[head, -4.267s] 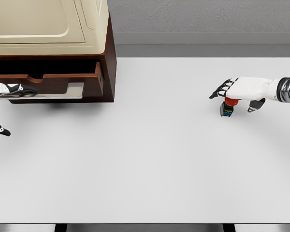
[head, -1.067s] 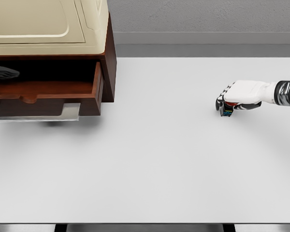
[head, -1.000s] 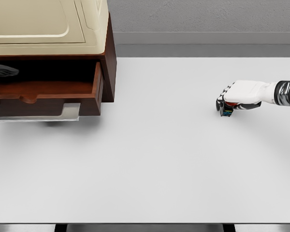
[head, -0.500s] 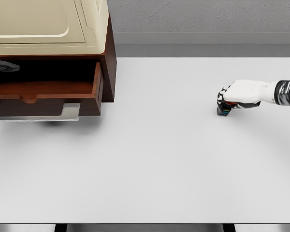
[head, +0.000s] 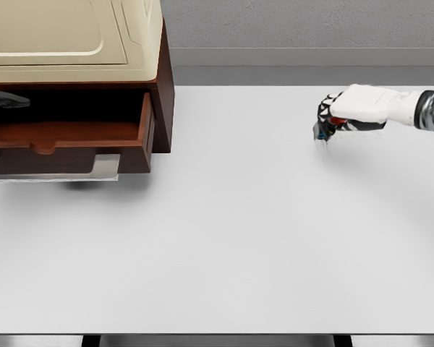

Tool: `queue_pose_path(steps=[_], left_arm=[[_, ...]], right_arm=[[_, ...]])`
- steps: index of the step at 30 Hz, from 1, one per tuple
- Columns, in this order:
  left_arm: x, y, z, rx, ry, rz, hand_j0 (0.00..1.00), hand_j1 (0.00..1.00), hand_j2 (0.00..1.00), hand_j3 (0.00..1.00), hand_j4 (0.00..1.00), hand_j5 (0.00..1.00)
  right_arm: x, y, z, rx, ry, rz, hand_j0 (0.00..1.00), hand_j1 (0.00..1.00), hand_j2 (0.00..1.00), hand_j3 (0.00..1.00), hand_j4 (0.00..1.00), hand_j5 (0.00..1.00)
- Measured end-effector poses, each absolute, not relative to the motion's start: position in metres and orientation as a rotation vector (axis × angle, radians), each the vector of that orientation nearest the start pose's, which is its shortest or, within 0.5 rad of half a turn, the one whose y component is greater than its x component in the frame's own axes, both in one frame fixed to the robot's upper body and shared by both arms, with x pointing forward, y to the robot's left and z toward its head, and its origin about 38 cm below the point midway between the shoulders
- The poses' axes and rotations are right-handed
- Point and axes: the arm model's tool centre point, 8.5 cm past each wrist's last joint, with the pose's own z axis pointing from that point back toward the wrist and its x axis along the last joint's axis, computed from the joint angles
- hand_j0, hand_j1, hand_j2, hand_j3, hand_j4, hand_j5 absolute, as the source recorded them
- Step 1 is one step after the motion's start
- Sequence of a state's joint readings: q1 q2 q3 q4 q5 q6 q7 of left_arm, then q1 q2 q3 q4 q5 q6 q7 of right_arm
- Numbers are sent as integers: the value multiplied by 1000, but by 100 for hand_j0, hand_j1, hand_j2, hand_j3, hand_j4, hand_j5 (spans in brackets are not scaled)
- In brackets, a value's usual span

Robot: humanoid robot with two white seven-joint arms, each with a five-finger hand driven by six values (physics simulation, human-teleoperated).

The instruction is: Open the cabinet drawer with left arm, and place a switch into the drawer with right arm

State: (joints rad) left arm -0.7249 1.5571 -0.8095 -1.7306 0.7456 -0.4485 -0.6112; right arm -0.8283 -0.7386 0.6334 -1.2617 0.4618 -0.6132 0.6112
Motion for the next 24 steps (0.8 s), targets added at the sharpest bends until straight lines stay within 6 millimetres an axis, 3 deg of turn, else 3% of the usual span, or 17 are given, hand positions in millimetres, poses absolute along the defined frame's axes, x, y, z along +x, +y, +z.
queue_pose_path(steps=[12, 24], left_arm=[[333, 422, 362, -5, -1431, -1503, 100, 100, 100, 100, 100, 100], [333, 422, 363, -2, -1431, -1502, 100, 100, 100, 100, 100, 100]], right_arm=[[495, -248, 284, -526, -1481, 2164, 36, 36, 36, 36, 36, 36], [494, -191, 286, -456, -1542, 2264, 36, 36, 36, 36, 36, 36]])
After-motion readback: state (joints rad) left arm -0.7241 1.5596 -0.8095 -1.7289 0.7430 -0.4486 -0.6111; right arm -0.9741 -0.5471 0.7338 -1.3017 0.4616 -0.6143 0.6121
